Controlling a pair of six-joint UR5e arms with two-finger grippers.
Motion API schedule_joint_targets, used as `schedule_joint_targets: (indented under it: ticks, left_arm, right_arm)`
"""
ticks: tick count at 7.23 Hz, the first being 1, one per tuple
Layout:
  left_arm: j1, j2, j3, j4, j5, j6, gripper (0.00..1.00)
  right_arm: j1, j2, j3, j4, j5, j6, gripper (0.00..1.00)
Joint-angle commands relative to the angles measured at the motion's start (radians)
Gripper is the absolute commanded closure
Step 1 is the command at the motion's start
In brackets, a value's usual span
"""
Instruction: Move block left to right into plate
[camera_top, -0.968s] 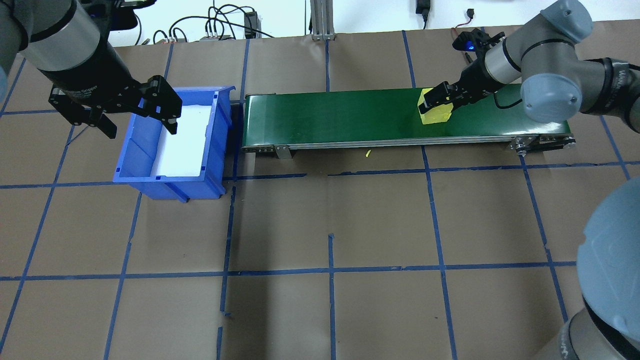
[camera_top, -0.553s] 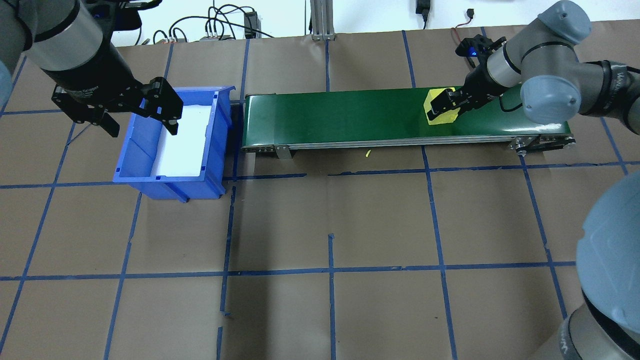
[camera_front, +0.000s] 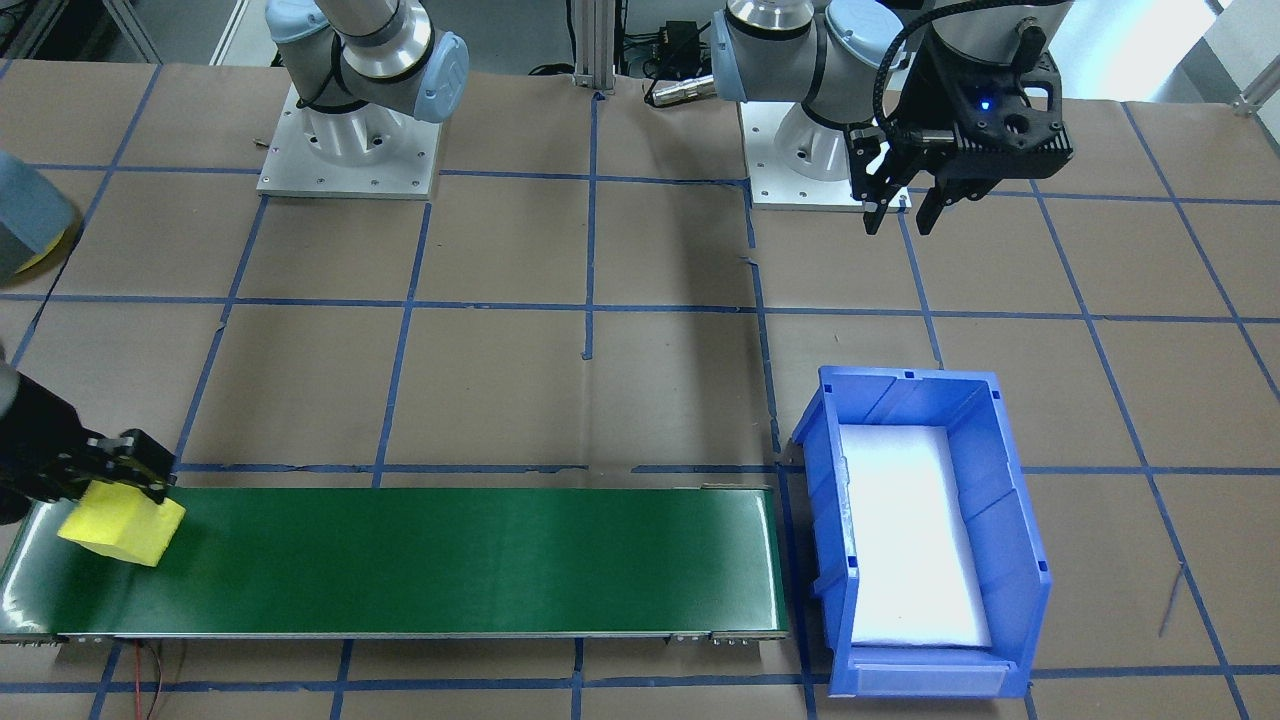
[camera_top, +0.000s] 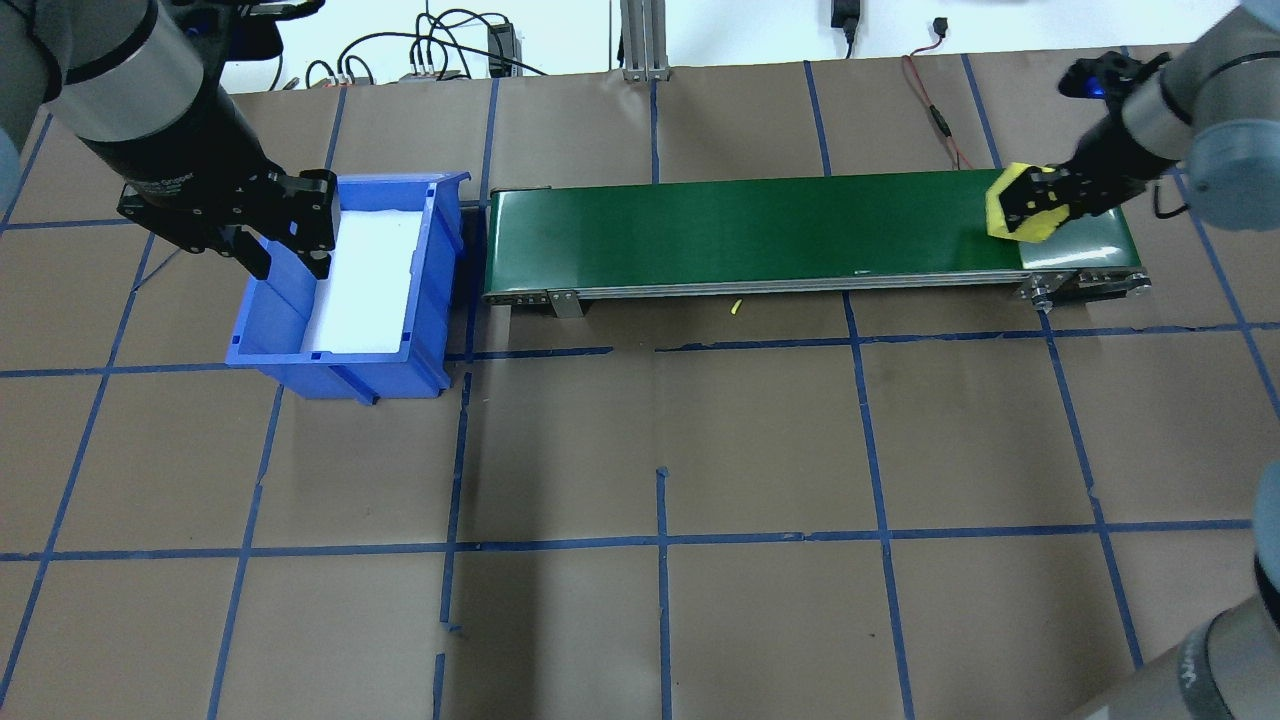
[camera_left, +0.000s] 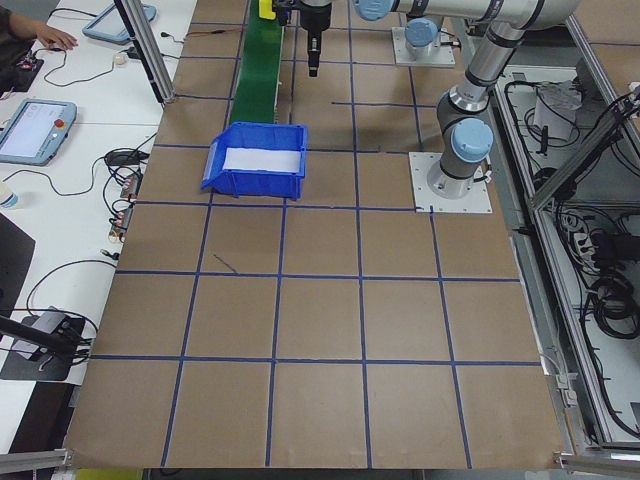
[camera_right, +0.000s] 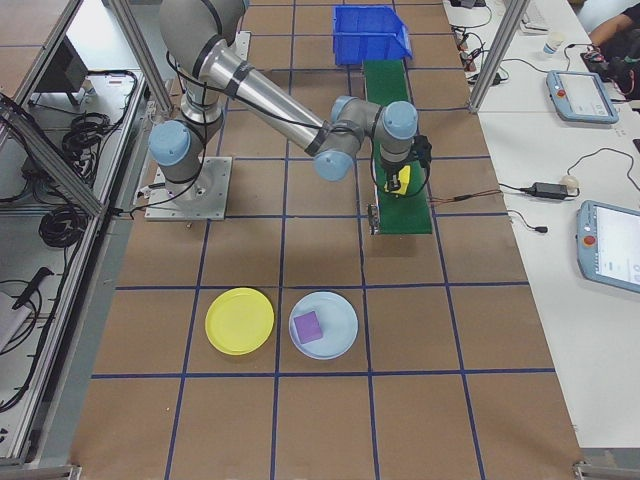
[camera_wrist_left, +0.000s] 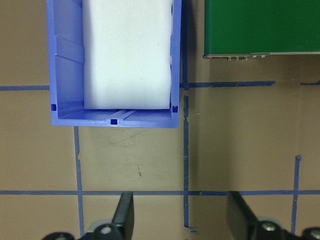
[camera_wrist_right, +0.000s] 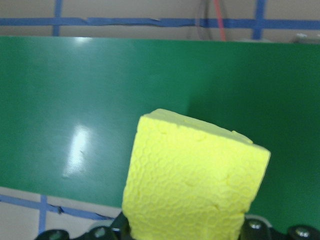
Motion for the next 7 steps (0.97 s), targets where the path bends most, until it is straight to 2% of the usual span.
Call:
schedule_joint_targets:
  ticks: [1,2,3,4,5,6,7]
  left_arm:
    - [-0.001,0.002,0.001,0.003,0.006,-0.001,0.59]
    - [0.001,0.002,0.001,0.003,0.008,-0.001,0.59]
    - [0.001,0.002,0.001,0.003,0.005,-0.007,0.59]
    - [0.002,0.008,-0.001,-0.003,0.008,-0.008,0.59]
    - [0.002,0.014,-0.002,-0.011,0.008,-0.010,0.59]
    - [0.002,0.014,-0.002,-0.011,0.008,-0.008,0.48]
    - [0.002,0.012,-0.002,-0.010,0.009,-0.008,0.30]
  right_arm:
    - [-0.269,-0.067,0.003,0.140,-0.032,-0.251,0.72]
    - [-0.377,-0.070,0.003,0.160,-0.148,-0.350,0.73]
    - [-0.521,-0.070,0.008,0.231,-0.214,-0.416,0.74]
    - [-0.656,-0.072,0.040,0.259,-0.215,-0.637,0.71]
    - [-0.766,-0.071,0.067,0.258,-0.217,-0.732,0.71]
    - [-0.866,-0.069,0.118,0.258,-0.235,-0.818,0.65]
    - [-0.930,-0.067,0.159,0.218,-0.264,-0.840,0.58]
